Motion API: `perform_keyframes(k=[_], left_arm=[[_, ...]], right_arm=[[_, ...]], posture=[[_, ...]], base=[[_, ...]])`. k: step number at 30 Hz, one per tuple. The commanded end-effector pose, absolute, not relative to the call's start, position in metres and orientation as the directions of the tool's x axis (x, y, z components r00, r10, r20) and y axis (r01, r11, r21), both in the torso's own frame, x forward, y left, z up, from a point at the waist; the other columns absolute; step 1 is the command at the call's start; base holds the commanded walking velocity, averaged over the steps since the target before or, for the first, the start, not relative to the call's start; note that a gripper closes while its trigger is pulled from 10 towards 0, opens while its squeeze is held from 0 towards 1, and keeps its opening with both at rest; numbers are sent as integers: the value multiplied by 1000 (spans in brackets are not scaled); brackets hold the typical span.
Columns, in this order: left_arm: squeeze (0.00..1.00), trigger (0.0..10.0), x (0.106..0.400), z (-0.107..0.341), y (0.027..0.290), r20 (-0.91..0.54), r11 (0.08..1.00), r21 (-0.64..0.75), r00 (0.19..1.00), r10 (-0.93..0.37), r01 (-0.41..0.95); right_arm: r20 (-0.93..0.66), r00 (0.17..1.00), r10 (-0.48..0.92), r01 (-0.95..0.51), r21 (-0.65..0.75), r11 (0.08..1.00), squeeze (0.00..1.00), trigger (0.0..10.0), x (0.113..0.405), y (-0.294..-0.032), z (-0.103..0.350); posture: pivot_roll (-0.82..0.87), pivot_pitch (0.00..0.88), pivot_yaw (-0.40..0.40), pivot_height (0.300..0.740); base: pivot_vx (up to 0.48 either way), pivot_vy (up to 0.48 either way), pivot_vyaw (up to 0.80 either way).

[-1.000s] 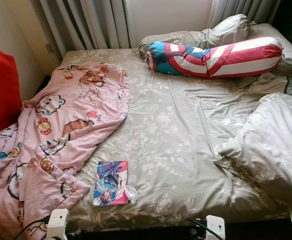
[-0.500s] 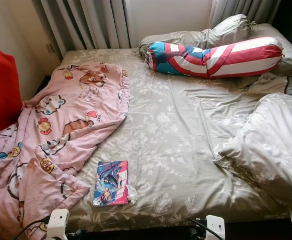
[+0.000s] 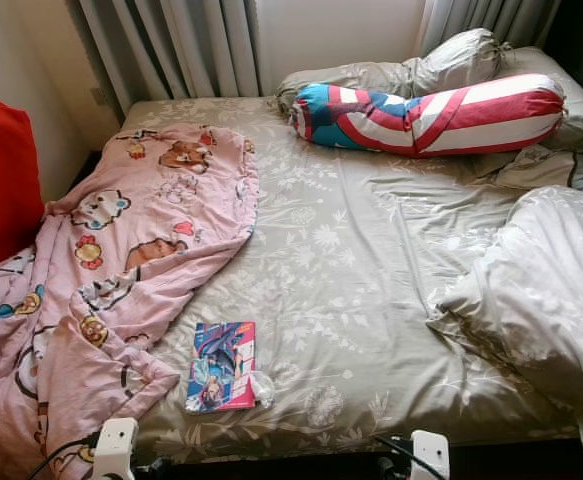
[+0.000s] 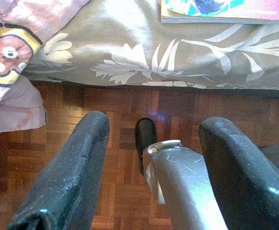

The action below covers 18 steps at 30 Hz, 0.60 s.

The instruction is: Clean up the room

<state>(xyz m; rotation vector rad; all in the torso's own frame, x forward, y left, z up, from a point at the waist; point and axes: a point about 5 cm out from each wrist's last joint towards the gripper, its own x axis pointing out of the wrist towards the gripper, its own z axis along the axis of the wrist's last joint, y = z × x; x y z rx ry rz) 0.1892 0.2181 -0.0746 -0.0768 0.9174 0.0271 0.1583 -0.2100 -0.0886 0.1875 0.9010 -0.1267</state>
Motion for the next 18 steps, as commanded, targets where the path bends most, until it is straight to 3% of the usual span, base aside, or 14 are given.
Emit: perform_keyframes(k=[1, 18], left_arm=[[0, 10000, 184, -77, 221, -803, 997, -52, 596, -5, -62], [0, 10000, 187, -76, 217, -798, 997, -58, 603, -12, -56]], right_arm=[[-804, 593, -31, 194, 105, 976, 0, 10000, 152, -210, -92], [-806, 591, -33, 197, 104, 975, 0, 10000, 152, -210, -92]], posture=[[-12, 69, 4, 740], [-12, 69, 4, 740]], base=[[0, 0, 0], [0, 0, 0]])
